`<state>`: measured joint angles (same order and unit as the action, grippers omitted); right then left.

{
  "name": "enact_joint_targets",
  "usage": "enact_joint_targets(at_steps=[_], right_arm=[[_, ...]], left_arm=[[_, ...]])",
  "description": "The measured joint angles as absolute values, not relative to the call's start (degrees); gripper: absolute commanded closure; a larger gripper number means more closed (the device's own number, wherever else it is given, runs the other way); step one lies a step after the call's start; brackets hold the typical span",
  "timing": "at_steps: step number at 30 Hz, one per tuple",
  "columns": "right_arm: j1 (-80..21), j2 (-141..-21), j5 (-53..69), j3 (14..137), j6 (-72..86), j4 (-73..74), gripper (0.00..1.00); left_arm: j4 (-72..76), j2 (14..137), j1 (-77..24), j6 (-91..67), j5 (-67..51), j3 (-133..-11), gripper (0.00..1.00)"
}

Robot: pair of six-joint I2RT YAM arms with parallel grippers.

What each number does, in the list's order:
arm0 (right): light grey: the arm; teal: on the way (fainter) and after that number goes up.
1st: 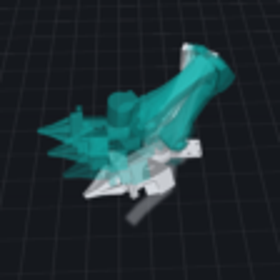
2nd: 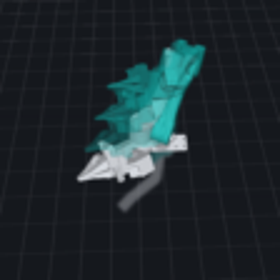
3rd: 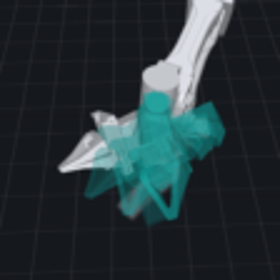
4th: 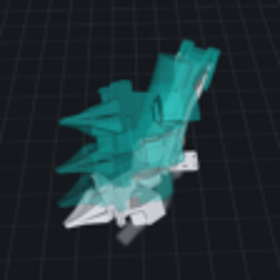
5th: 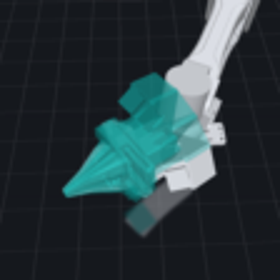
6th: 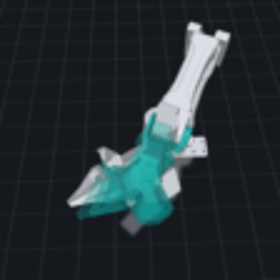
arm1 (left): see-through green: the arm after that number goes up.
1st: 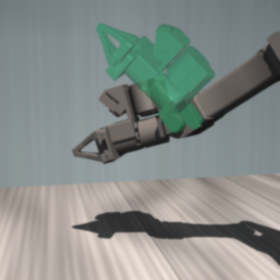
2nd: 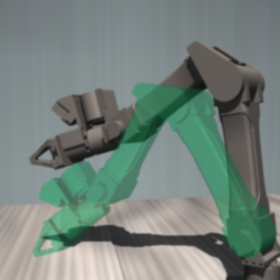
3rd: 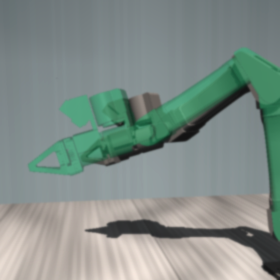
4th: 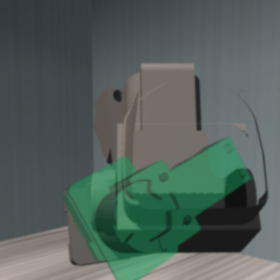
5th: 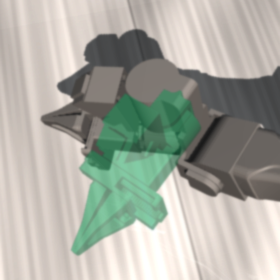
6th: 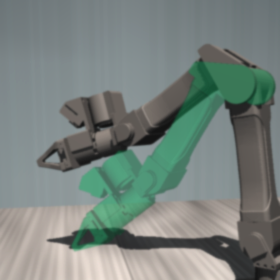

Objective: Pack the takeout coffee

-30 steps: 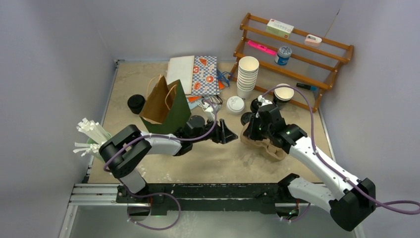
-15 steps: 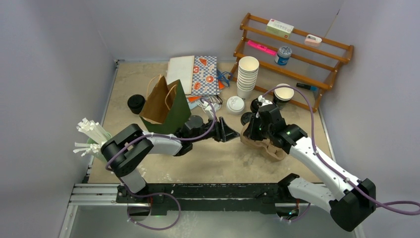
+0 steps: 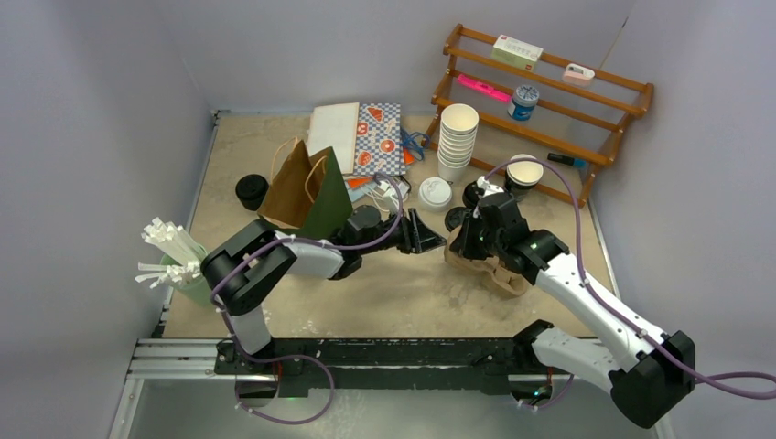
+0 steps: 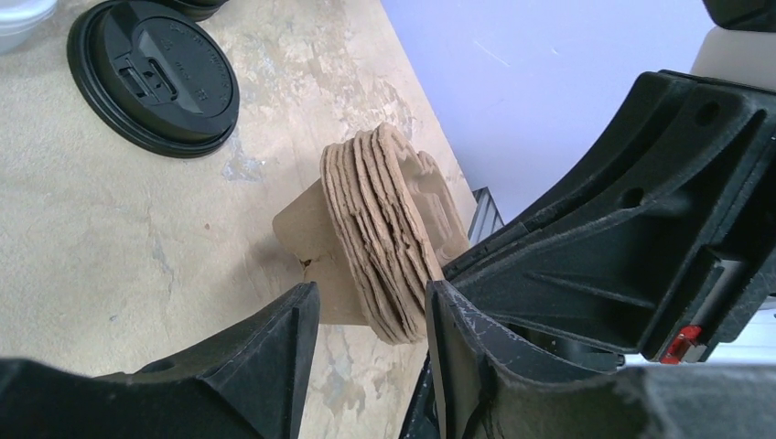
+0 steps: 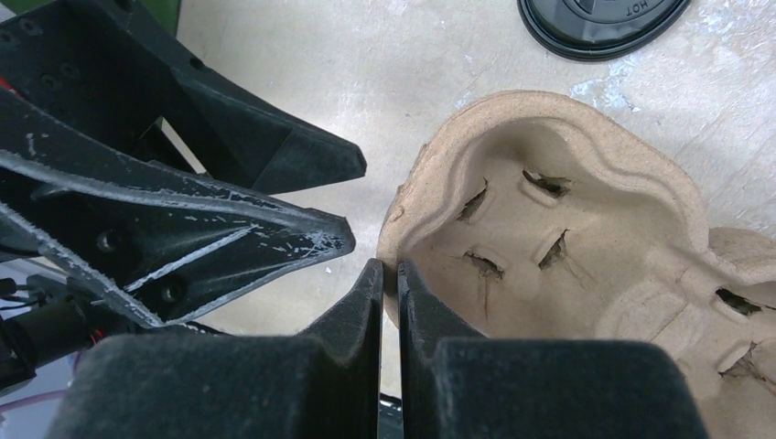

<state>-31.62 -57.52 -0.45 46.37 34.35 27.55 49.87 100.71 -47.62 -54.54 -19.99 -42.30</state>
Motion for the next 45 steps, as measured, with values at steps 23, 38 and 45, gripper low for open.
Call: enact_joint_targets(at_steps=[23,38,45], right_arm=[[-31.6,-56.9,-0.5,46.4,33.4,28.1,1.0],[-31.5,-56.6,-1.3,47.9,32.9,30.5,1.0],[-31.6,-55.9,-1.8,48.5,32.9,31.1,0.98]], left_arm=[[51.7,106.1,-47.4,-57.4,-23.9,-45.8,0.52],[33.4,106.4,-48.8,-48.8,-16.2,-50.4,0.53],[28.9,106.7,-49.1,-46.3,-13.0,-50.4,0.53]])
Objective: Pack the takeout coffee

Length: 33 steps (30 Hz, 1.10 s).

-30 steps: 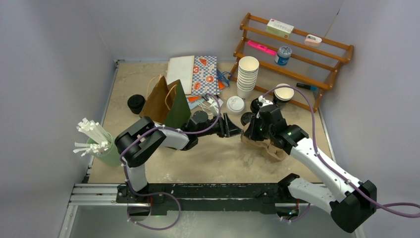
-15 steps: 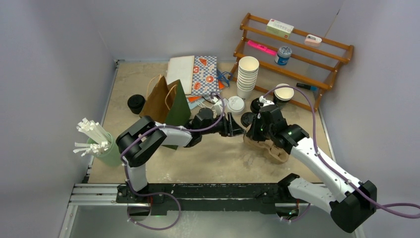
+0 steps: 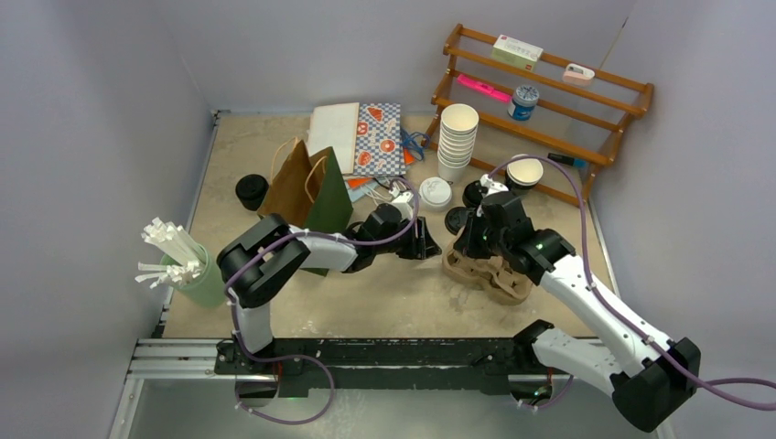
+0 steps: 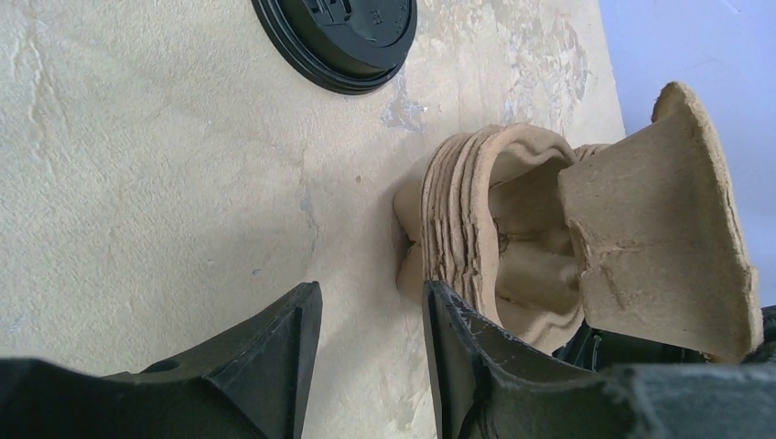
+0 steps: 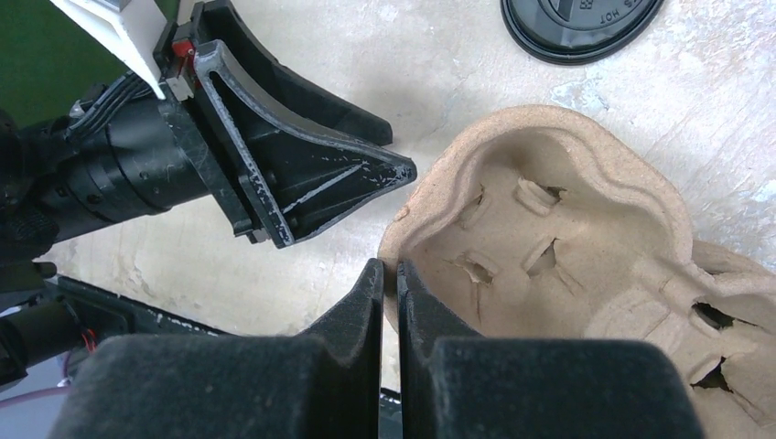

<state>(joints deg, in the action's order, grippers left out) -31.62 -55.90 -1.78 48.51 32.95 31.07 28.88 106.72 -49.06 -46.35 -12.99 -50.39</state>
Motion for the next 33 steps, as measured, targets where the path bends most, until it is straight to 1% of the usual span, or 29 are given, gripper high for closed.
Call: enact_joint_targets(at_steps=[7,15,20,24,27,30,33], right_arm=[[-31.7,-56.0,-3.4,50.3,33.0,32.8,0.98],[-31.8,-55.8,-10.1,60.6,32.1,39.6,0.98],[-31.8,-56.5,-11.4,67.3,29.6,42.4,1.0],[-31.8,-59.0,-8.2,71.4,27.8,42.9,1.0],[-32.3,-61.2,-4.9,71.8,26.9,42.5,1.0],[-34.8,-64.6,-2.9,72.0,26.7,42.0,1.0],[-39.9,-69.6,-2.4,74.6,26.5,41.5,1.0]], left_arm=[[28.2,103.0,-49.2,-45.3,-11.8,-49.7,0.52],[27.7,98.5,-50.2,-43.6,-10.6,-49.7,0.51],[23.1,95.2,-51.3,-41.3,-8.6,-49.7,0.51],[17.3,86.8,-51.8,-38.2,-5.5,-49.7,0.51],[13.5,78.4,-51.9,-35.6,-3.9,-49.8,0.51],[8.6,71.4,-51.9,-33.3,-2.8,-50.6,0.51],[0.1,64.2,-51.9,-31.0,0.1,-53.5,0.51]])
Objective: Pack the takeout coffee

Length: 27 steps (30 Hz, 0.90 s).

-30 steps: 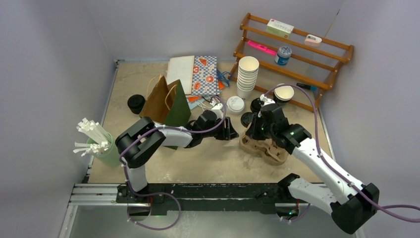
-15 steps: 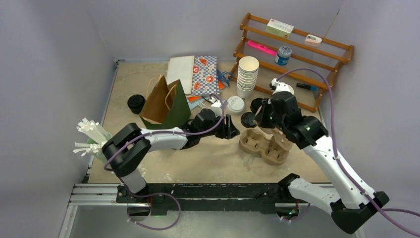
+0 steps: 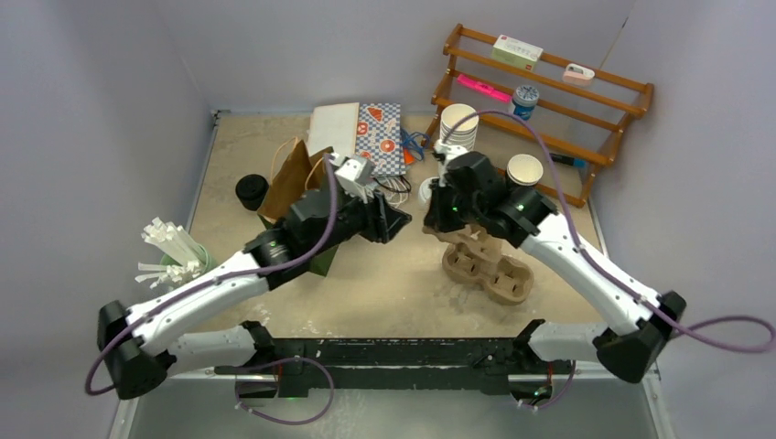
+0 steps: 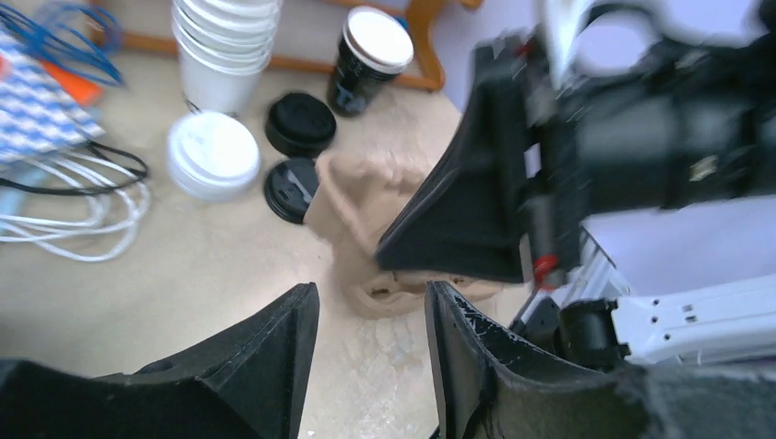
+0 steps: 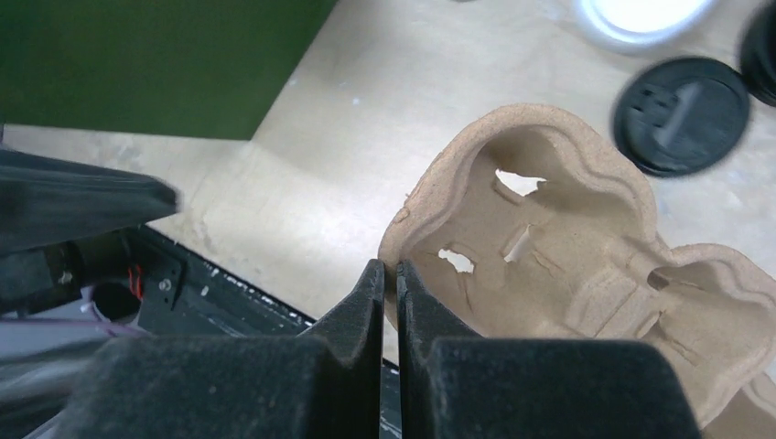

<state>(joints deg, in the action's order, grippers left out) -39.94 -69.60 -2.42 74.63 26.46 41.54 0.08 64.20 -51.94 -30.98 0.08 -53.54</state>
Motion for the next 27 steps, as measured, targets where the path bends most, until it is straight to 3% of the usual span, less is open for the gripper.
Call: enact_joint_targets(at_steps=[8,11,12,14,16,18,21,27], right_arm=[[-54.2,-82.7,-6.0,85.6,24.4,38.8,1.0],[-58.1,-86.9,-8.2,88.3,23.3,38.5,0.94],[-58.8,-87.8,-8.4,88.4,23.1,38.4,0.86],[-60.3,-89.5,-8.4,88.4,22.6,38.3,0.54],[-61.1,-90.6,-8.2,88.1,22.3,38.2,0.29],[-61.5,-90.8,-8.1,87.0,21.8,37.9,0.15],[-61.6,-89.5,-8.8,84.7,22.2,36.8,0.11],[-60.3,-82.8,-13.6,77.0,28.1,37.9,0.24]], left_arm=[[-19.7,49.4,-51.9,-26.8,14.3,-66.7,0.51],[-25.6,46.5,-51.9,-25.8,20.2,-70.1,0.5],[-27.7,45.9,-51.9,-25.6,22.0,-71.0,0.5],[-30.9,44.8,-51.9,-24.9,26.0,-72.1,0.49],[-33.8,43.6,-51.9,-24.4,29.3,-72.2,0.49],[-36.1,42.6,-51.9,-24.2,31.8,-72.2,0.49],[-37.9,41.7,-51.9,-24.2,33.8,-72.2,0.49],[-38.6,42.5,-51.9,-24.2,32.9,-70.5,0.49]])
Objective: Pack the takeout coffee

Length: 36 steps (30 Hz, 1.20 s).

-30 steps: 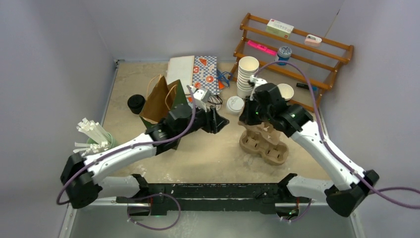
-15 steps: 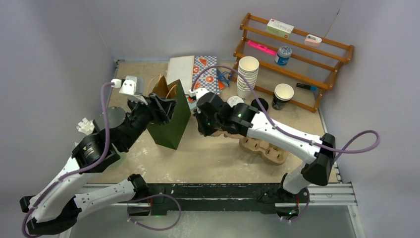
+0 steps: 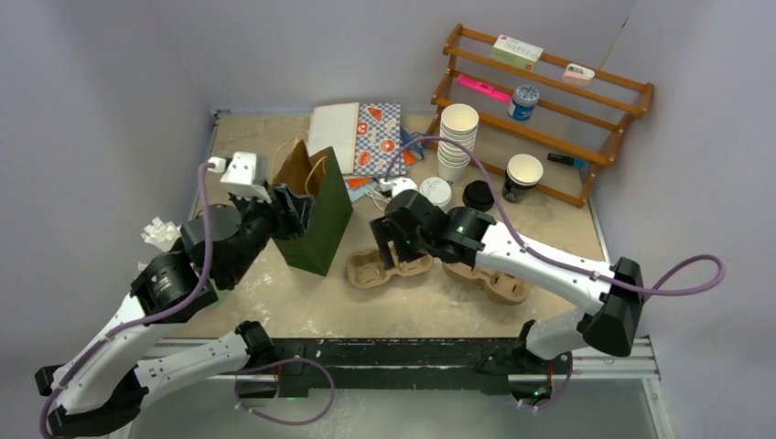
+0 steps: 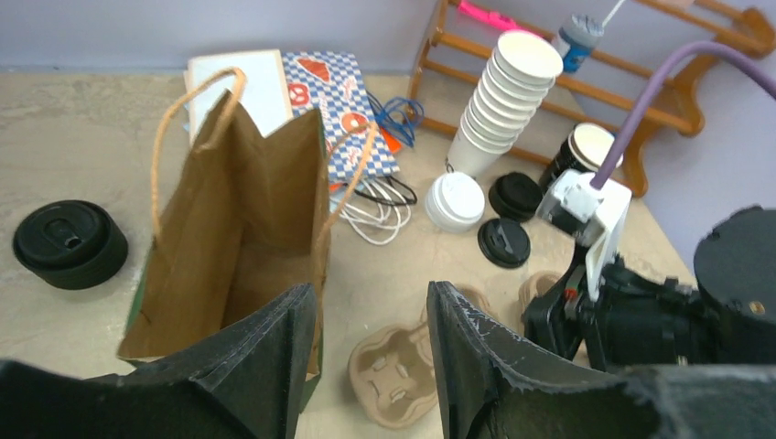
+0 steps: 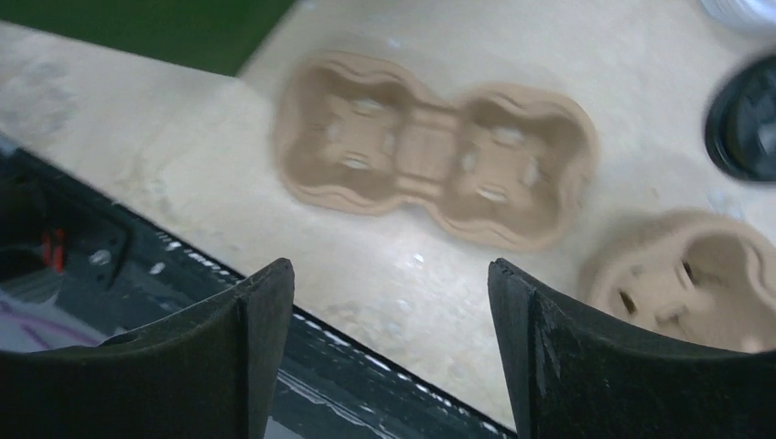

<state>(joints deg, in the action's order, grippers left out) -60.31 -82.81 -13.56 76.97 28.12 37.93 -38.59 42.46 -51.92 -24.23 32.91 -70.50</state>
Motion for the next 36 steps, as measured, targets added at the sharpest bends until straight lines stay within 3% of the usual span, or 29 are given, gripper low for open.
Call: enact_joint_targets(at_steps=[9,17,20,28,32,36], right_arm=[[-53.1,-74.1,-10.4,54.8,37.1,35.9,0.44],[-49.4,-72.8,-6.7,46.6,41.2,30.4,0.66],[-44.0,-73.1,-7.8,45.4,41.8,28.7,0.69],[-25.4,-73.4,-22.0,45.2,47.0,31.9,0.66],[-19.7,-69.1,-26.0,45.0,47.3,34.4,0.55],[-19.9,-64.5,-20.8,45.9,41.0,32.4,0.48]], left_arm=[[-38.2,45.2,-51.9,-23.0,27.6,-68.6,0.49],[-36.9,45.1,-51.9,-23.0,25.8,-68.0,0.49],[-37.0,45.2,-51.9,-23.0,25.6,-67.6,0.49],[-37.0,46.2,-51.9,-22.9,25.6,-67.6,0.48],[-38.1,46.9,-51.9,-23.0,26.7,-67.9,0.48],[-41.7,49.0,-51.9,-23.0,28.0,-71.2,0.45]])
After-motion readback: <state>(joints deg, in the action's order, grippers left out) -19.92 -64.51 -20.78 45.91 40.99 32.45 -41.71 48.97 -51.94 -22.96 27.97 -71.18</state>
